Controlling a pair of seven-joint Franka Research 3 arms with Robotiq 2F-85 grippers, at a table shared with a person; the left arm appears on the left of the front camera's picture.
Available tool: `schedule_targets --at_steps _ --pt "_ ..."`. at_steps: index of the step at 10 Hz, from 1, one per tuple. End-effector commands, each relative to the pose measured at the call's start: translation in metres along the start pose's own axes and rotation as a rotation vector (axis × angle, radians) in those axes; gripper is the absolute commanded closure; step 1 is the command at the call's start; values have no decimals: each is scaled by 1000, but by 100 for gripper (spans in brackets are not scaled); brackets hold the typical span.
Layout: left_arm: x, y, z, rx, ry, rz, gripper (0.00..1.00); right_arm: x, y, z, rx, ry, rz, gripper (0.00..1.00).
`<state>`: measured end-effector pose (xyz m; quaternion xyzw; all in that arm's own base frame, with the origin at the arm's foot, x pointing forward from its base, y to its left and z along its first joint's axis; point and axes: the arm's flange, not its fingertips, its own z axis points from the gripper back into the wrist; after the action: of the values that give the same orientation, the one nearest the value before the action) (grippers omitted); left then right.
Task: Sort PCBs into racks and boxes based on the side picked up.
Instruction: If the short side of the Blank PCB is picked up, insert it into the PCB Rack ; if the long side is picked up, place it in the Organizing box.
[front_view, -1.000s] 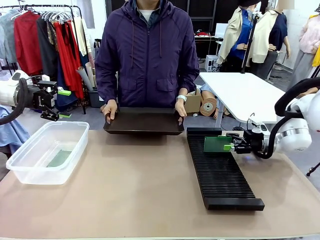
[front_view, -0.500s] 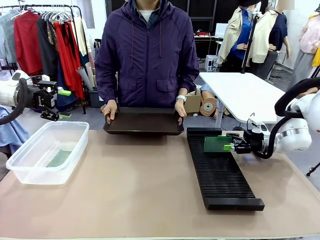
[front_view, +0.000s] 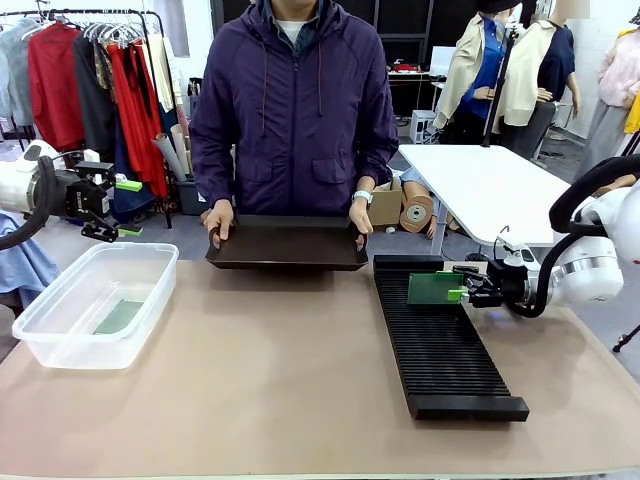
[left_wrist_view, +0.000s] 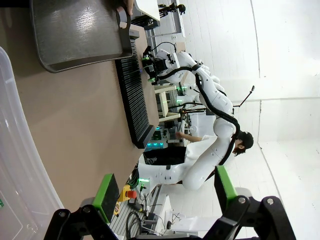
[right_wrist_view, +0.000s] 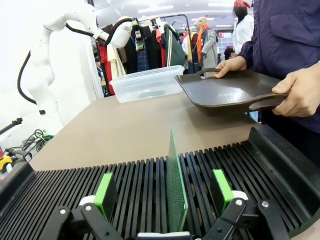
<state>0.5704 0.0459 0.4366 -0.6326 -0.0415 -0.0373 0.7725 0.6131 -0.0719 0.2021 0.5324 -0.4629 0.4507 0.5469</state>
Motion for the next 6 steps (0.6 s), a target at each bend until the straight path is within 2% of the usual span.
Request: schedule_targets --at_steps 1,4,6 --pt "0 0 1 1 -4 0 0 3 -1 -1 0 -2 6 0" --pt "0 0 1 1 -4 0 0 0 0 0 0 0 0 0" --pt "0 0 1 1 -4 0 0 15 1 -12 10 -8 5 0"
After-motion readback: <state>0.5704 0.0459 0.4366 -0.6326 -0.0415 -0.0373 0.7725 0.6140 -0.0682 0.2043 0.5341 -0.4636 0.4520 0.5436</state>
